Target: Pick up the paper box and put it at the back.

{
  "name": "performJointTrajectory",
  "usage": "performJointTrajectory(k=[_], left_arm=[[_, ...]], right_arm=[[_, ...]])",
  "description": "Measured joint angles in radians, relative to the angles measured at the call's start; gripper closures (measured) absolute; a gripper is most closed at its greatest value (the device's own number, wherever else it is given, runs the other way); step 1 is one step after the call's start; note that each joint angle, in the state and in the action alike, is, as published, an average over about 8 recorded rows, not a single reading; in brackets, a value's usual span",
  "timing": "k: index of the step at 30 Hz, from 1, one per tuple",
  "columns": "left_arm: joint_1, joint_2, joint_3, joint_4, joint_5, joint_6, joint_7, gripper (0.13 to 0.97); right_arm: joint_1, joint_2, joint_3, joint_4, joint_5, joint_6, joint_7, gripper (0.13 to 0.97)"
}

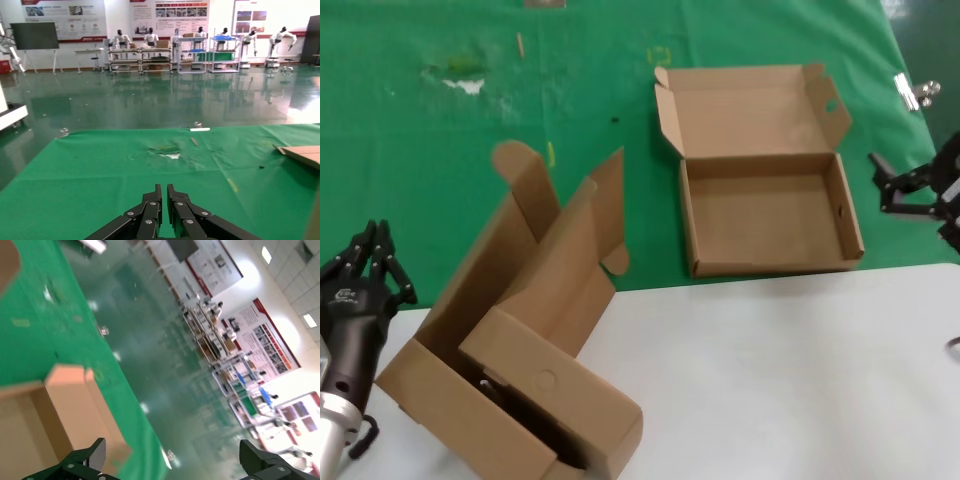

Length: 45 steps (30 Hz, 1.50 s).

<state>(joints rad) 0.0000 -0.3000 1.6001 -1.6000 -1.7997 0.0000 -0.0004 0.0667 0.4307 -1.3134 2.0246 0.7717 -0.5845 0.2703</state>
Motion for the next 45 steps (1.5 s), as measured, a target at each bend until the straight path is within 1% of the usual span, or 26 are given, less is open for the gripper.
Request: performJointTrajectory(k=[6,8,14,15,23,24,32,33,41,42,45], left_arm=[[0.000,0.000,0.000,0.000,0.000,0.000,0.000,0.927],[0.000,0.000,0.000,0.000,0.000,0.000,0.000,0.904],[0.000,0.000,0.000,0.000,0.000,0.000,0.000,0.832],[0.000,0.000,0.000,0.000,0.000,0.000,0.000,0.832],[0.000,0.000,0.000,0.000,0.000,0.000,0.000,0.670],[0.000,0.000,0.000,0.000,0.000,0.000,0.000,0.670],[0.000,0.000,0.000,0.000,0.000,0.000,0.000,0.453],[0.000,0.000,0.000,0.000,0.000,0.000,0.000,0.453],[0.000,0.000,0.000,0.000,0.000,0.000,0.000,0.280],[0.000,0.000,0.000,0.000,0.000,0.000,0.000,0.280],[0.000,0.000,0.000,0.000,0.000,0.000,0.000,0.240]], right_arm=[[-0.002,-0.011,-0.025,-0.032,0.072,0.040,-0.021,0.159],[-0.004,-0.014,-0.032,-0.043,0.100,0.055,-0.028,0.141],[-0.010,-0.025,-0.056,-0.079,0.187,0.105,-0.051,0.138],[-0.011,-0.027,-0.060,-0.085,0.201,0.113,-0.055,0.136],[-0.019,-0.041,-0.092,-0.132,0.317,0.179,-0.085,0.129],[-0.020,-0.043,-0.096,-0.139,0.332,0.188,-0.089,0.129],[-0.028,-0.058,-0.127,-0.186,0.448,0.254,-0.119,0.129],[-0.029,-0.060,-0.132,-0.192,0.462,0.262,-0.123,0.129],[-0.036,-0.074,-0.163,-0.240,0.578,0.328,-0.153,0.129],[-0.037,-0.076,-0.167,-0.246,0.593,0.336,-0.157,0.129],[-0.040,-0.081,-0.179,-0.264,0.636,0.361,-0.168,0.129]])
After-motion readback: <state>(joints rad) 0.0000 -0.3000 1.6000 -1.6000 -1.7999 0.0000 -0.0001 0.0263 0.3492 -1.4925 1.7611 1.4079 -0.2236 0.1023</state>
